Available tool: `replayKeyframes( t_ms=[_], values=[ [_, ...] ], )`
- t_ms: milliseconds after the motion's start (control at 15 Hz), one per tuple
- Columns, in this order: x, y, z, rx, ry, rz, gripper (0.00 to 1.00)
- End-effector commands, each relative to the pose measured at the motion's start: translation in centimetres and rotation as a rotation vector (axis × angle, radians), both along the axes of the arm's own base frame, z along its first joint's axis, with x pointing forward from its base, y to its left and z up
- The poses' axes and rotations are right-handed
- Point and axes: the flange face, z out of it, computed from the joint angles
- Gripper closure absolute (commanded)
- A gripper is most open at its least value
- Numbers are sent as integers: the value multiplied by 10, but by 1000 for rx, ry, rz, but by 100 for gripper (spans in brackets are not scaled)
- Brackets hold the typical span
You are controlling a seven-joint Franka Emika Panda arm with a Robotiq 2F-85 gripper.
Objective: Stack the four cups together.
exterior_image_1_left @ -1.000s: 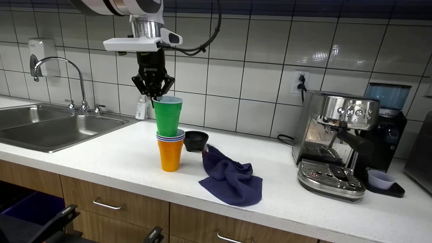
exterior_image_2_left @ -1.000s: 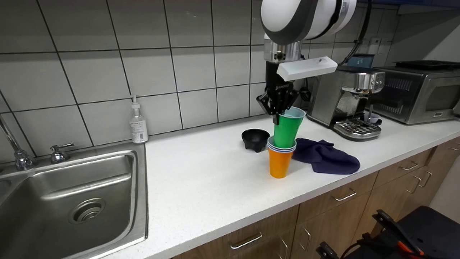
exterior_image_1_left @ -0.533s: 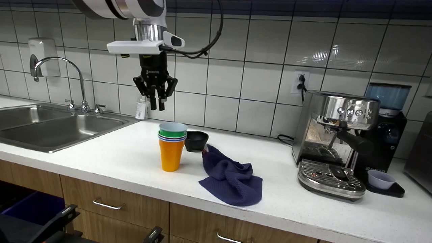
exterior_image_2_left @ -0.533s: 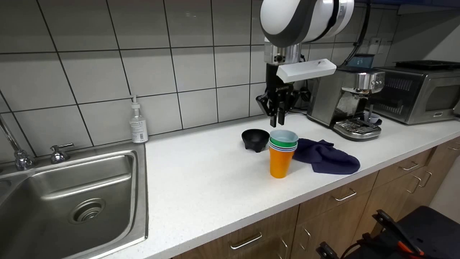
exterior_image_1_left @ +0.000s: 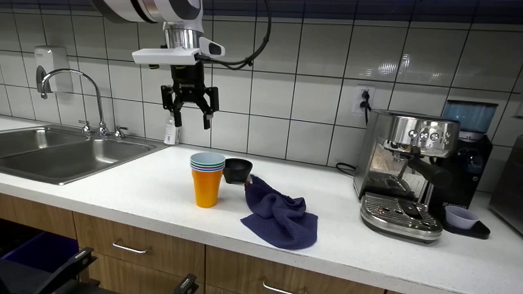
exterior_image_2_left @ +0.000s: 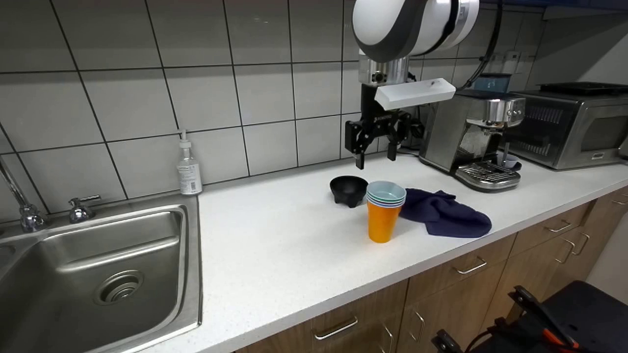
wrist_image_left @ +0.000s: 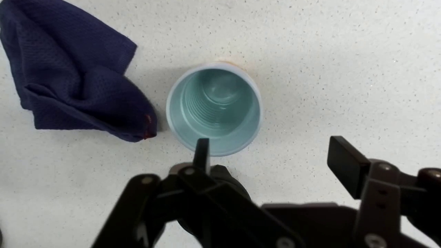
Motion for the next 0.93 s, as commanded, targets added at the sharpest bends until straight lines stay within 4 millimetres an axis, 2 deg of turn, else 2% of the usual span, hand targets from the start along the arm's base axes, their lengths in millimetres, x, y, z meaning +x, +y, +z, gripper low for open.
replayKeyframes(
  t_ms=[0,400,667,733,867],
  values=[
    [9,-1,10,8,-14,-6,0],
    [14,-5,25,11,-56,22,0],
    [13,-16,35,8,-77,46,0],
    [14,-6,23,3,-55,23,0],
    [14,-8,23,3,-54,24,0]
  ],
)
